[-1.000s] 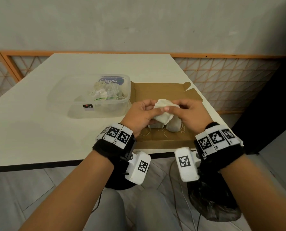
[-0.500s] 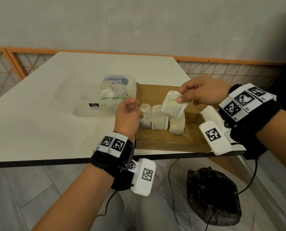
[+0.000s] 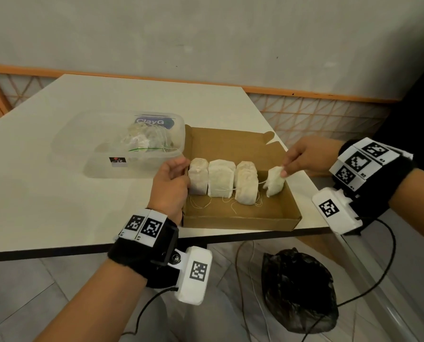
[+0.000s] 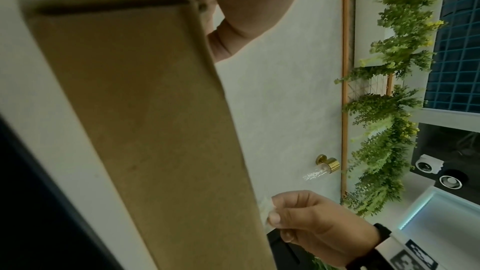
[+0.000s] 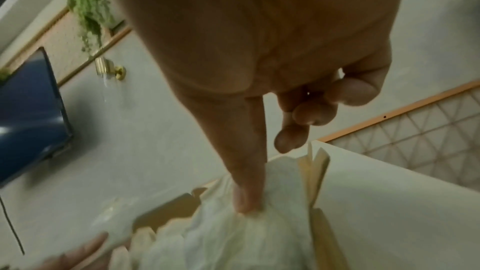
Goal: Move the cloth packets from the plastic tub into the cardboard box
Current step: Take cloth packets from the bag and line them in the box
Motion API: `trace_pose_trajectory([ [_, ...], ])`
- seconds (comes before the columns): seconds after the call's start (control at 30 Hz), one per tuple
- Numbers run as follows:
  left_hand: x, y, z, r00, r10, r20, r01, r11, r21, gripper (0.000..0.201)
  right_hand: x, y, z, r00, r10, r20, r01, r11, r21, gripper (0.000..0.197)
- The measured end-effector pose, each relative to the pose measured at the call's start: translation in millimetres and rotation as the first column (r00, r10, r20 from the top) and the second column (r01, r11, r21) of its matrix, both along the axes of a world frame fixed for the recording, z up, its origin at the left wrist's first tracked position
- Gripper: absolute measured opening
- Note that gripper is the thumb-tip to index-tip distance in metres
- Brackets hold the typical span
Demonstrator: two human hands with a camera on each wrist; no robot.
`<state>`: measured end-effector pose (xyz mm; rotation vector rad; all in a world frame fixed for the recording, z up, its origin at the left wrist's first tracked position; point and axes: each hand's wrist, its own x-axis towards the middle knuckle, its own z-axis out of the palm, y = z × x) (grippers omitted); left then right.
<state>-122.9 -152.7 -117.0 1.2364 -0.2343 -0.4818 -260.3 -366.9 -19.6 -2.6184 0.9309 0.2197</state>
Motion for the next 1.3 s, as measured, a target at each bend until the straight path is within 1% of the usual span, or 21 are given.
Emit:
trace_pose_trajectory([
  [0.07, 0.0, -0.1, -0.1, 1.000, -0.001, -0.005, 0.001, 1.000, -0.004, 0.046, 0.0, 2.2, 3.5, 0.999, -0.007, 0.039, 0.006, 0.999, 0.049, 0.009],
  [0.13, -0.5, 0.0, -0.1, 1.000, 0.000, -0.008, 0.000, 1.000, -0.001, 0.046, 2.9, 4.4, 0.2, 1.000, -0.018, 0.020, 0.017, 0.999, 0.031, 0.008],
  [0.2, -0.3, 0.4, -0.6, 1.000, -0.006, -0.012, 0.006, 1.000, 0.001, 0.047, 8.6, 6.0, -8.6, 0.999, -0.033, -0.022, 0.033, 0.999, -0.025, 0.012],
  [0.27, 0.2, 1.0, -0.5, 1.000, -0.014, -0.020, 0.014, 1.000, 0.000, 0.047, 13.5, 6.4, -17.1, 0.998, -0.043, -0.036, 0.041, 0.996, -0.078, 0.023],
  [0.37, 0.4, 1.2, 0.4, 0.999, -0.023, -0.022, 0.023, 1.000, -0.007, 0.046, 17.1, 6.7, -22.4, 0.999, -0.046, 0.013, 0.047, 0.994, -0.103, 0.025],
  [0.5, 0.6, 0.6, -0.7, 1.000, -0.017, -0.015, 0.017, 1.000, -0.002, 0.048, 18.8, 5.5, -24.1, 0.999, 0.003, 0.054, 0.003, 0.994, -0.112, 0.024],
  [0.63, 0.1, 0.3, 0.0, 1.000, -0.017, -0.005, 0.017, 1.000, 0.000, 0.048, 16.1, 0.9, -24.7, 0.988, 0.002, 0.151, 0.014, 0.994, -0.108, 0.025],
  [0.7, 0.0, 0.5, 0.4, 1.000, -0.018, -0.006, 0.018, 1.000, 0.004, 0.048, 15.2, 0.7, -26.2, 0.988, 0.016, 0.151, -0.002, 0.996, -0.092, 0.025],
  [0.77, 0.1, 0.6, 0.8, 1.000, -0.015, -0.009, 0.015, 1.000, 0.014, 0.047, 14.5, 1.7, -25.6, 0.989, 0.015, 0.150, 0.002, 0.994, -0.112, 0.023],
  [0.87, 1.0, 0.4, -0.1, 1.000, -0.018, -0.015, 0.018, 1.000, 0.025, 0.047, 10.2, 3.6, -17.3, 0.958, -0.039, 0.284, 0.072, 0.992, -0.108, 0.021],
  [0.9, 1.5, 0.2, -0.8, 1.000, -0.017, -0.015, 0.017, 0.999, 0.030, 0.047, 7.5, 5.9, -14.7, 0.952, -0.012, 0.305, 0.050, 0.992, -0.119, 0.016],
  [0.93, 2.4, 0.2, -1.4, 1.000, -0.013, -0.015, 0.013, 0.999, 0.030, 0.047, 5.2, 9.4, -13.2, 0.960, 0.043, 0.277, -0.006, 0.991, -0.133, 0.012],
  [0.97, 2.6, 0.1, -1.6, 1.000, -0.011, -0.014, 0.011, 0.999, 0.031, 0.047, 2.3, 14.1, -13.4, 0.971, 0.107, 0.213, -0.079, 0.988, -0.136, 0.010],
  [1.03, 2.4, -1.2, -0.6, 1.000, -0.008, -0.011, 0.008, 0.999, 0.034, 0.046, -1.1, 22.8, -18.9, 0.977, 0.205, 0.056, -0.198, 0.974, -0.110, 0.016],
  [1.1, 0.9, -2.1, 1.9, 1.000, -0.006, -0.021, 0.007, 1.000, 0.029, 0.046, -1.4, 23.4, -27.6, 0.973, 0.229, -0.026, -0.231, 0.967, -0.110, 0.022],
  [1.2, 1.3, -0.7, 7.1, 0.998, -0.027, -0.052, 0.028, 0.999, 0.022, 0.044, 0.0, 20.8, -26.1, 0.976, 0.219, -0.021, -0.220, 0.968, -0.118, 0.024],
  [1.27, 4.3, 2.6, 10.4, 0.997, -0.052, -0.063, 0.055, 0.997, 0.052, 0.041, 0.8, 21.7, -15.7, 0.972, 0.232, 0.035, -0.227, 0.968, -0.102, 0.020],
  [1.3, 7.0, 4.6, 11.0, 0.996, -0.063, -0.067, 0.068, 0.995, 0.070, 0.040, 1.9, 24.5, -8.3, 0.968, 0.234, 0.086, -0.227, 0.970, -0.085, 0.018],
])
